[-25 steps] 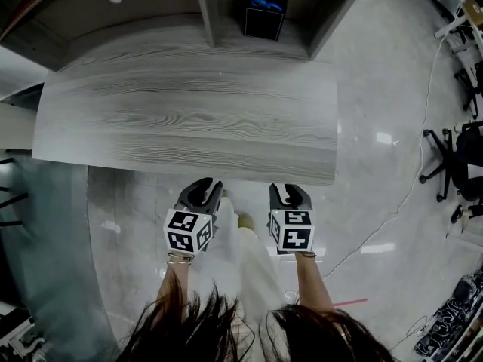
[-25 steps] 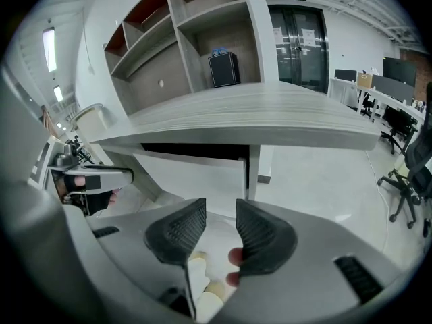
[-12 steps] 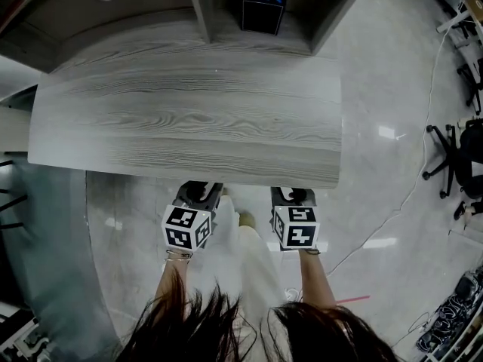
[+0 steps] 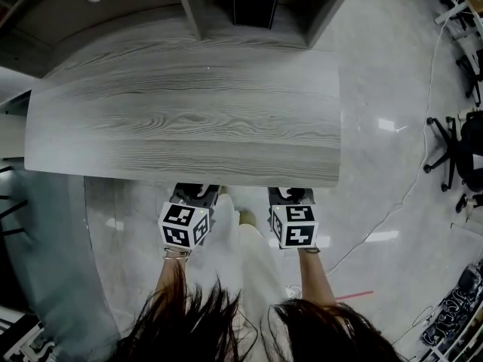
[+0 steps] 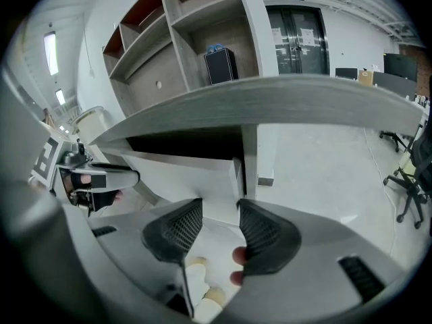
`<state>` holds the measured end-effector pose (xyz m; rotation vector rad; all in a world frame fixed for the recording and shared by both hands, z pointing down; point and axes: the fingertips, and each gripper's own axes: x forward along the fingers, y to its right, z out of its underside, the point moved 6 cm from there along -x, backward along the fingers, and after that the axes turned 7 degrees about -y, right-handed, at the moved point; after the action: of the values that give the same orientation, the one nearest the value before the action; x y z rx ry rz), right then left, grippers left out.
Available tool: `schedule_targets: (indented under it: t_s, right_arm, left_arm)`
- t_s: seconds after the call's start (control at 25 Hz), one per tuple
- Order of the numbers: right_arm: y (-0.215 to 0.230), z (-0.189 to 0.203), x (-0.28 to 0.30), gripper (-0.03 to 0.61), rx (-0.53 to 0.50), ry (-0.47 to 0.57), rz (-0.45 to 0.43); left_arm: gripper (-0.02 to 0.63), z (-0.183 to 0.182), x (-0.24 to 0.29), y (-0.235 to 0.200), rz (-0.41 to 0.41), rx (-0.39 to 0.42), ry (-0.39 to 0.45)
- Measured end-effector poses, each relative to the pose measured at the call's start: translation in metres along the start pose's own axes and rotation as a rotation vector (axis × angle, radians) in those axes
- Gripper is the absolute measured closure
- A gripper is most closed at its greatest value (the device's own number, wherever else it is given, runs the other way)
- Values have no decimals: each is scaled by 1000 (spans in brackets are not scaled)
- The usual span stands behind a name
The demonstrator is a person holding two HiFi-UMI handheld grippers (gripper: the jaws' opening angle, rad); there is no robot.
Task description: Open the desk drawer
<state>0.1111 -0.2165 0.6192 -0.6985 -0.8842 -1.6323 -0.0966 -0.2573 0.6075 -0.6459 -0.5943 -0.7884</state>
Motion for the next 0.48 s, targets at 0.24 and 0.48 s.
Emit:
schedule_targets:
  t_s: [0.24,0.48]
  right_arm:
    - [-1,1,3,416,-13,13,9]
    - [-2,2,2,416,0,22,23]
  left_arm:
    - [483,0,2,1,-14,27,0]
    - [483,2,1,1,-40,44,12]
